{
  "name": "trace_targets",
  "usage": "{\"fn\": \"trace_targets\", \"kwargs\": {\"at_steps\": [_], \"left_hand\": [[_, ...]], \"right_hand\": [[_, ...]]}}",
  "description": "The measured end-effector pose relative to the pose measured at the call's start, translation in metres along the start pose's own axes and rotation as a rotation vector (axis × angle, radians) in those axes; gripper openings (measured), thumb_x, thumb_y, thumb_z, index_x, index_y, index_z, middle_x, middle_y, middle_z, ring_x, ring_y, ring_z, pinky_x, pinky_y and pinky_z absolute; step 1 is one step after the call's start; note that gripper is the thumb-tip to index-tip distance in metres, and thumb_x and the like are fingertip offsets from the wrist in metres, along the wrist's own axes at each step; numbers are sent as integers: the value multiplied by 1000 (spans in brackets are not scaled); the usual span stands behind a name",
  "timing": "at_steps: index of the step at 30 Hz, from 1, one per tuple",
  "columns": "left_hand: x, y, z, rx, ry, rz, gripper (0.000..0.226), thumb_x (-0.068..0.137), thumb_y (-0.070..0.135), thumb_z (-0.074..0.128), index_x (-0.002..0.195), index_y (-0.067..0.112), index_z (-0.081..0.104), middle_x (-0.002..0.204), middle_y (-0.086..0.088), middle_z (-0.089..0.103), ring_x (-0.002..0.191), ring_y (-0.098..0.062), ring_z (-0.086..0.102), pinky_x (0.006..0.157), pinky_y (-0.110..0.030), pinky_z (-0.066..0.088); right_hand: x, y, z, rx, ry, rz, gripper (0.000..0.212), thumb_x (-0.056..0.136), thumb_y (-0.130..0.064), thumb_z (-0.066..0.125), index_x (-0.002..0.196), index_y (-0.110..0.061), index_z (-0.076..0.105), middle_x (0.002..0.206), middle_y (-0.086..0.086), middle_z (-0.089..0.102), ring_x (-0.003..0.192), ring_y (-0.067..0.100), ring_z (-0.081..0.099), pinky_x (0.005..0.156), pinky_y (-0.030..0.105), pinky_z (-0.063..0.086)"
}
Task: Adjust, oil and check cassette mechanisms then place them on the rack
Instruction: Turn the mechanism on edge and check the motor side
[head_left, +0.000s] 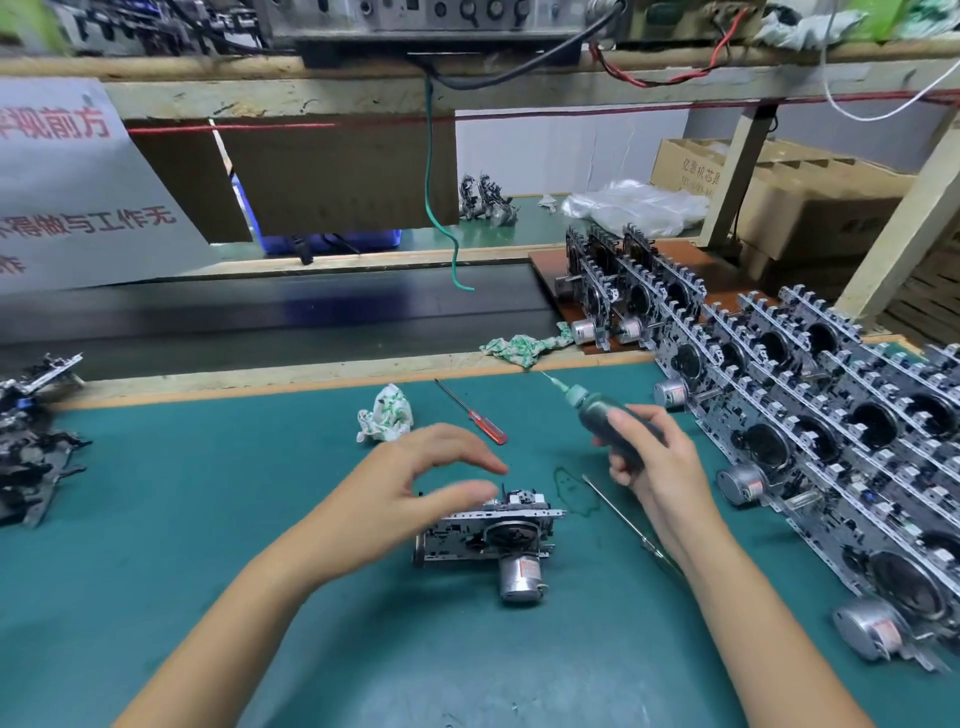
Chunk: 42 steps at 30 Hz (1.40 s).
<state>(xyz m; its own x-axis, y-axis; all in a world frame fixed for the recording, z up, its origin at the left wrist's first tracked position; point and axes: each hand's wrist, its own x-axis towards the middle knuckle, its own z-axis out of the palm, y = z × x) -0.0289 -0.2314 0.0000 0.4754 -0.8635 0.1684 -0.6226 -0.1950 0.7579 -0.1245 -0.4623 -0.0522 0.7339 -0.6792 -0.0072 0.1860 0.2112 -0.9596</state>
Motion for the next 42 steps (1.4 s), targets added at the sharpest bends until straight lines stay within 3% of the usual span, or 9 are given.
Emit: {"fn": "trace_targets", "kwargs": {"at_steps": [7,11,21,24,26,28,31,36,42], "left_hand": [[-5,-3,11,106,7,36,23,83,54,61,105,49,60,111,28,61,107,7,55,91,-13,39],[-8,-5,23,185,19,-1,37,78,53,70,106,61,47,109,27,62,104,8,54,89,-14,41],[-8,-8,27,184,106,3,33,77,36,76,105,44,60,99,28,62,96,8,55,84,-16,43],[-9,-9,27,168,116,15,38,76,39,76,104,51,53,102,26,63,98,8,56,85,-15,43],[-11,-10,27,108,154,12,36,75,51,71,107,50,55,102,25,64,101,6,57,86,-12,42],[-12,-12,26,24,243,23,32,75,55,64,105,45,61,100,23,66,100,1,60,84,-12,42],[-13,-15,25,-89,361,37,20,75,48,64,92,40,70,93,19,69,93,-5,63,80,-15,45],[-14,-19,36,-282,328,-22,16,75,31,70,90,37,72,92,16,70,90,-3,64,80,-11,43],[-13,-19,42,-384,343,8,13,76,13,66,81,21,75,91,9,73,92,-6,66,81,-11,44]], "right_hand": [[1,7,-3,-301,7,-119,38,75,3,74,96,-22,55,91,-4,70,72,-1,64,67,9,47],[1,15,-2,-533,-17,-201,34,70,-6,80,91,-29,64,95,-6,71,87,8,66,79,20,50],[8,25,10,-725,-138,-167,44,79,-21,75,108,-37,46,112,-5,64,107,13,56,82,22,35],[-2,15,10,-873,7,-457,45,81,-27,73,117,-28,47,108,-11,54,100,11,50,81,22,34],[-17,1,11,-712,38,-595,27,82,-36,65,104,-31,50,95,-17,57,88,8,53,76,16,37],[-33,-8,12,-587,-175,-519,26,78,-44,60,101,-34,55,90,-17,62,86,5,57,75,12,40],[-54,1,15,-835,-504,-371,44,69,-53,67,110,-41,55,99,-19,60,102,1,54,83,10,37],[-60,13,20,-739,-420,-294,35,71,-24,82,97,-36,62,93,-17,63,95,1,58,80,13,40],[-57,13,23,-598,-463,-212,30,65,-27,77,91,-32,63,90,-18,66,88,3,61,81,15,43]]}}
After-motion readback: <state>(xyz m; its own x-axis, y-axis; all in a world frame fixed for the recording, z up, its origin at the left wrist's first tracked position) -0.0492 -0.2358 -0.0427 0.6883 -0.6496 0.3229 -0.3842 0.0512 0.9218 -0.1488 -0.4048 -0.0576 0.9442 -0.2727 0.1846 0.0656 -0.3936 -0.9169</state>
